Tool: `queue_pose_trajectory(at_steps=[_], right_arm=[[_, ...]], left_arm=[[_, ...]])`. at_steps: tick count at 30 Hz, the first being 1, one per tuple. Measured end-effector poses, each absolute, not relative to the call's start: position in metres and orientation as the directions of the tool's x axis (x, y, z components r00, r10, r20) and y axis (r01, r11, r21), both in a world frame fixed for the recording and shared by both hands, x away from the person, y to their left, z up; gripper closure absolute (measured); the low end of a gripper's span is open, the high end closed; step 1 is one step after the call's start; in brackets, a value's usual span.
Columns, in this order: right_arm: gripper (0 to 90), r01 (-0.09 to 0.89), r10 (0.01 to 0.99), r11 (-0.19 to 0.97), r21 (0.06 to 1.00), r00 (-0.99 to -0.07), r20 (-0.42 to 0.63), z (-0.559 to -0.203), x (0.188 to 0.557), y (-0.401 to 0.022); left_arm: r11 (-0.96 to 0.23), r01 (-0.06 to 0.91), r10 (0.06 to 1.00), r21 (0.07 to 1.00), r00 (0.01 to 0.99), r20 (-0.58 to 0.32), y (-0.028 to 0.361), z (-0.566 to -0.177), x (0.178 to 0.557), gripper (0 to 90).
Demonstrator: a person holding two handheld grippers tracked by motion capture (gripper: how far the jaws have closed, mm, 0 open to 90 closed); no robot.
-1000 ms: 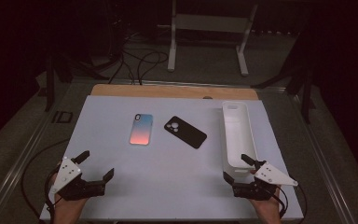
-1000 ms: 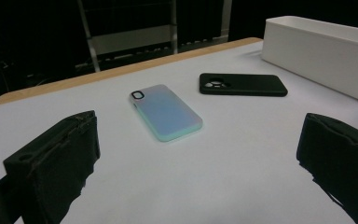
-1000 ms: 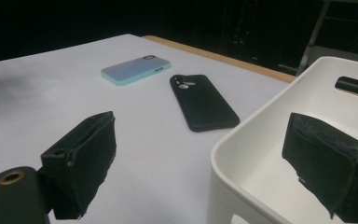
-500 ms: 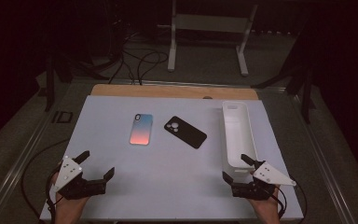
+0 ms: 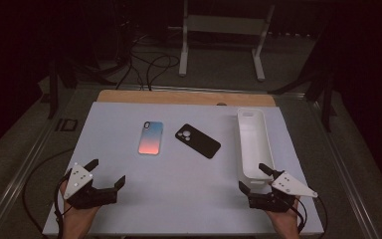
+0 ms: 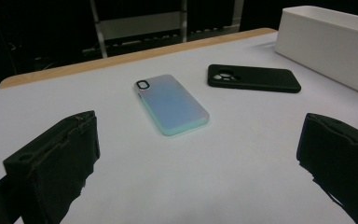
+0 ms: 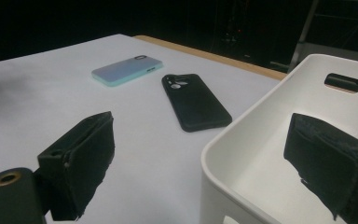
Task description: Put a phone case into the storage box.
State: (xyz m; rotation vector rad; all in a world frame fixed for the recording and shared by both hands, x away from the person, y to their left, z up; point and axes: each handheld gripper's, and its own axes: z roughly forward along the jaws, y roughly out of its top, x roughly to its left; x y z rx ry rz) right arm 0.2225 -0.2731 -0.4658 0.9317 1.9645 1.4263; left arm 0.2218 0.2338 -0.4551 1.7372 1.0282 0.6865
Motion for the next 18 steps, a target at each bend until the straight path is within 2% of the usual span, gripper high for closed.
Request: queue_pose_trajectory(at_steps=[11, 18], right_arm=[[8.5, 0.207, 0.782, 0.218, 0.954, -0.622, -0.043, -0.462, 0.222, -0.272], [8.5, 0.206, 0.784, 0.226, 0.952, -0.619, -0.052, -0.463, 0.222, -0.274]], left_arm=[[-0.219, 0.325, 0.862, 0.920, 0.507, 0.026, 0.219, -0.445, 0.240, 0.0], [-0.205, 0.343, 0.863, 0.917, 0.505, 0.004, 0.212, -0.445, 0.254, 0.0]])
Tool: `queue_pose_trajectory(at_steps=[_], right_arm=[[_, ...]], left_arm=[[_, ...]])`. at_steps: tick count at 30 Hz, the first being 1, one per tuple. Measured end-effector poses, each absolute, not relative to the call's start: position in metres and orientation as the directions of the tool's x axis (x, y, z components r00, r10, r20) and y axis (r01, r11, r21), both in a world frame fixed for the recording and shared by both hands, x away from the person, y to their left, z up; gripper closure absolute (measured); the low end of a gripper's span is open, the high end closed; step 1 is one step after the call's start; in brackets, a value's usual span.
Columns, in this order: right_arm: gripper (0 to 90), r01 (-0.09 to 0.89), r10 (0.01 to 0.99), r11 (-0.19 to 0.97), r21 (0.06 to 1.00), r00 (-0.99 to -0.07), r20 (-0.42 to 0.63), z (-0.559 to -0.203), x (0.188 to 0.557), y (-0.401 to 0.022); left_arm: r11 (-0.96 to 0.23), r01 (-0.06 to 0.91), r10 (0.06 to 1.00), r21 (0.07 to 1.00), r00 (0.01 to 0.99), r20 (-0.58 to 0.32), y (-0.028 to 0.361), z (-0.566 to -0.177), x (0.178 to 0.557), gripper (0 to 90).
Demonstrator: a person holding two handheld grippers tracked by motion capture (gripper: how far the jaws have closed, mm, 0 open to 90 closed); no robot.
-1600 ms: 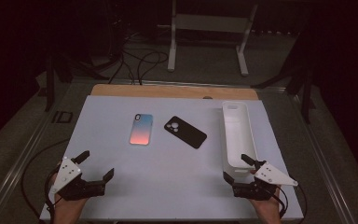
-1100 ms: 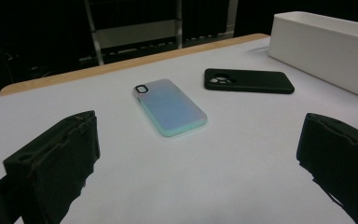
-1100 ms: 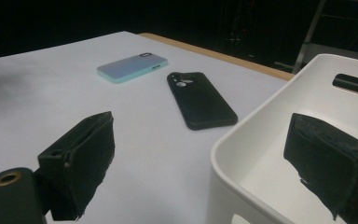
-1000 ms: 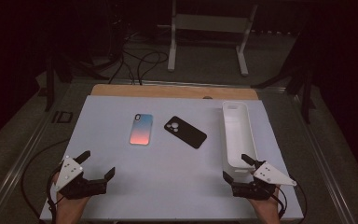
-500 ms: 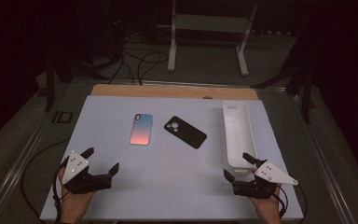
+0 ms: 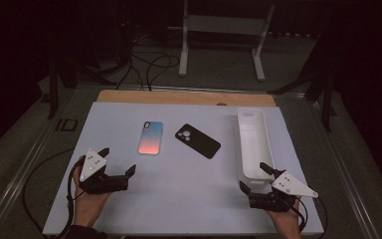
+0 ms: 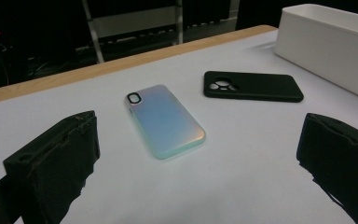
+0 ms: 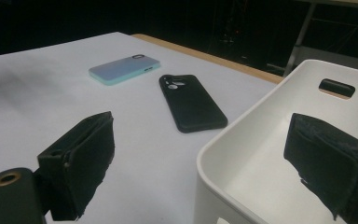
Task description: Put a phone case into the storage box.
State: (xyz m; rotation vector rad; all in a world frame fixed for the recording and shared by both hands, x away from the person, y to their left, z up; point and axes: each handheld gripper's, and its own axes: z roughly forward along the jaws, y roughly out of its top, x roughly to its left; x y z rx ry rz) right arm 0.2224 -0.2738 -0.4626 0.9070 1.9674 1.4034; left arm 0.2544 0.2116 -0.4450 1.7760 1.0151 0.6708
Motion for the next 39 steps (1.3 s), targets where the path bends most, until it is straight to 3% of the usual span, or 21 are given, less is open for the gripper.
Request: queue_pose_trajectory(at_steps=[7, 39], right_arm=[[8.5, 0.207, 0.786, 0.225, 0.952, -0.616, -0.052, -0.463, 0.223, -0.275], [8.5, 0.212, 0.792, 0.219, 0.952, -0.609, -0.046, -0.465, 0.224, -0.277]], left_arm=[[-0.192, 0.369, 0.865, 0.909, 0.501, -0.021, 0.202, -0.449, 0.274, 0.0], [-0.235, 0.423, 0.890, 0.875, 0.456, 0.019, 0.174, -0.462, 0.332, 0.0]])
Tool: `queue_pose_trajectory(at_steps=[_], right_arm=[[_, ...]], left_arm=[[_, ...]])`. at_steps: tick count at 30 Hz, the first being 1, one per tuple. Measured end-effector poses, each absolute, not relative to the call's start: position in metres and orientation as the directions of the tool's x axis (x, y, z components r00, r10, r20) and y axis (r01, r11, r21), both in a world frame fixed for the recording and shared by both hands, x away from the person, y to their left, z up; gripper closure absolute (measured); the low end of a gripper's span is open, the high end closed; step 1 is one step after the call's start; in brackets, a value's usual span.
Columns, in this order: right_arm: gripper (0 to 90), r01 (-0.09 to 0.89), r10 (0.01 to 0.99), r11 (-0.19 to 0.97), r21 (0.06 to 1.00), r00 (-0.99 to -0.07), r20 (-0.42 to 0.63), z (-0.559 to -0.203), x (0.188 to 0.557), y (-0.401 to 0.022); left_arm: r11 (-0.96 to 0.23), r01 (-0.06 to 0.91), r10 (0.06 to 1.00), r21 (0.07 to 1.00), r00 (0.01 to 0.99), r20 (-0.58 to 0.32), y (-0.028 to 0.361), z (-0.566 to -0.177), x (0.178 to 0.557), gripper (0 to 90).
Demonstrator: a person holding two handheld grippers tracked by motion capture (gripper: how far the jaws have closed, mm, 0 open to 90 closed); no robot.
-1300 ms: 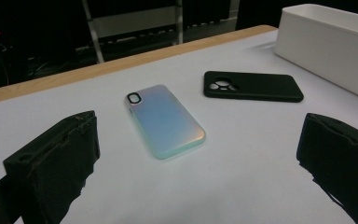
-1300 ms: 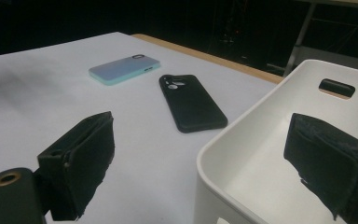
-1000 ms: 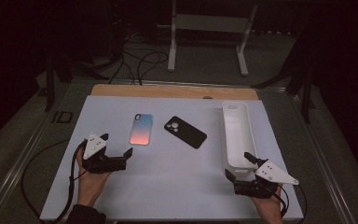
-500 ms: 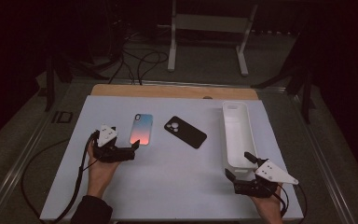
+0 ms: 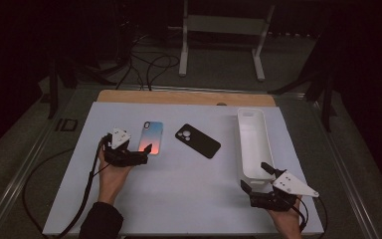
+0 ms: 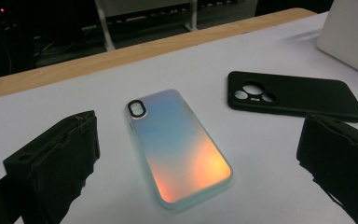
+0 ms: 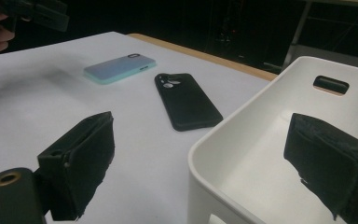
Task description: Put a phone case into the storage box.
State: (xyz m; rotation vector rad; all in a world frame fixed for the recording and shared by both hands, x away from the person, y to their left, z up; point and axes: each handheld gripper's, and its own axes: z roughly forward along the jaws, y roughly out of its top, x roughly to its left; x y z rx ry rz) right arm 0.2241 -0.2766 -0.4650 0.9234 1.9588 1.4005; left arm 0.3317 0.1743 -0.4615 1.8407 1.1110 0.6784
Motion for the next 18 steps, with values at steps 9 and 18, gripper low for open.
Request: queue_pose_trajectory(at_steps=[9, 18], right_arm=[[8.5, 0.213, 0.797, 0.214, 0.953, -0.602, -0.044, -0.465, 0.224, -0.278], [8.5, 0.214, 0.796, 0.214, 0.953, -0.603, -0.044, -0.465, 0.224, -0.278]], left_arm=[[-0.233, 0.452, 0.894, 0.861, 0.448, 0.007, 0.167, -0.470, 0.341, 0.0], [-0.244, 0.471, 0.899, 0.847, 0.439, 0.015, 0.160, -0.476, 0.350, 0.0]])
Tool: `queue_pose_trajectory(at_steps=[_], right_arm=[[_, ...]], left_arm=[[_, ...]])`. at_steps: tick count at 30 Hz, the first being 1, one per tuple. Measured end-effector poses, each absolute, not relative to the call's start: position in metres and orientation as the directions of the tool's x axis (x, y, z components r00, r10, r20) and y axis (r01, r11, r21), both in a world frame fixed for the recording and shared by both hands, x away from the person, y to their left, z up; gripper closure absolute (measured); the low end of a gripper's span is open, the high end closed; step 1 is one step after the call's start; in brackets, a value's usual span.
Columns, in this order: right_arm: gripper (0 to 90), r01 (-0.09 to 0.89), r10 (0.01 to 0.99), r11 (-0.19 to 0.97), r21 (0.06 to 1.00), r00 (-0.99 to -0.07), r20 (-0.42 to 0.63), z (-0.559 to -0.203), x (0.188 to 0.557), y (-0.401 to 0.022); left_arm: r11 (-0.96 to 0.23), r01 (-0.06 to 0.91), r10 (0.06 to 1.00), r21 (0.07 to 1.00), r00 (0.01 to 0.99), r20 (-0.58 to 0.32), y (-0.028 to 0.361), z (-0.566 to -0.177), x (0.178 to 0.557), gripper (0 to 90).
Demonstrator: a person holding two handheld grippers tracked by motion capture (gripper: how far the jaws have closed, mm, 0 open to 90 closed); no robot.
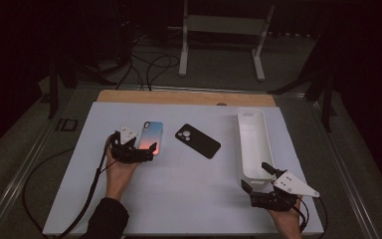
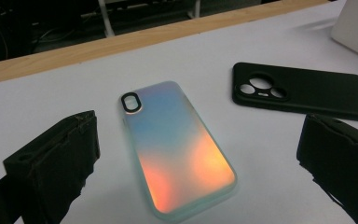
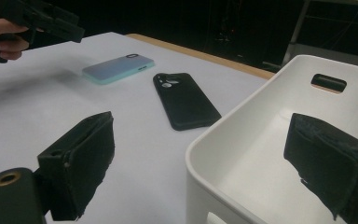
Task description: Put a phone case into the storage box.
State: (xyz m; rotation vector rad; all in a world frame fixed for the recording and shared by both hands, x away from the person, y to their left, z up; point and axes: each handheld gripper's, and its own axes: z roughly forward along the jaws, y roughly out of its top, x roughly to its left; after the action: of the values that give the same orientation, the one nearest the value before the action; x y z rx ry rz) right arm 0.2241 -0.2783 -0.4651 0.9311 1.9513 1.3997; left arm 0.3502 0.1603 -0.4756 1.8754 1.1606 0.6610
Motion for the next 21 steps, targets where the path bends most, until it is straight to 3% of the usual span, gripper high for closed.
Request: queue_pose_trajectory(at_steps=[21], right_arm=[[8.5, 0.216, 0.797, 0.214, 0.953, -0.602, -0.043, -0.465, 0.224, -0.278]], left_arm=[[-0.239, 0.574, 0.930, 0.783, 0.368, 0.014, 0.150, -0.499, 0.376, 0.0]])
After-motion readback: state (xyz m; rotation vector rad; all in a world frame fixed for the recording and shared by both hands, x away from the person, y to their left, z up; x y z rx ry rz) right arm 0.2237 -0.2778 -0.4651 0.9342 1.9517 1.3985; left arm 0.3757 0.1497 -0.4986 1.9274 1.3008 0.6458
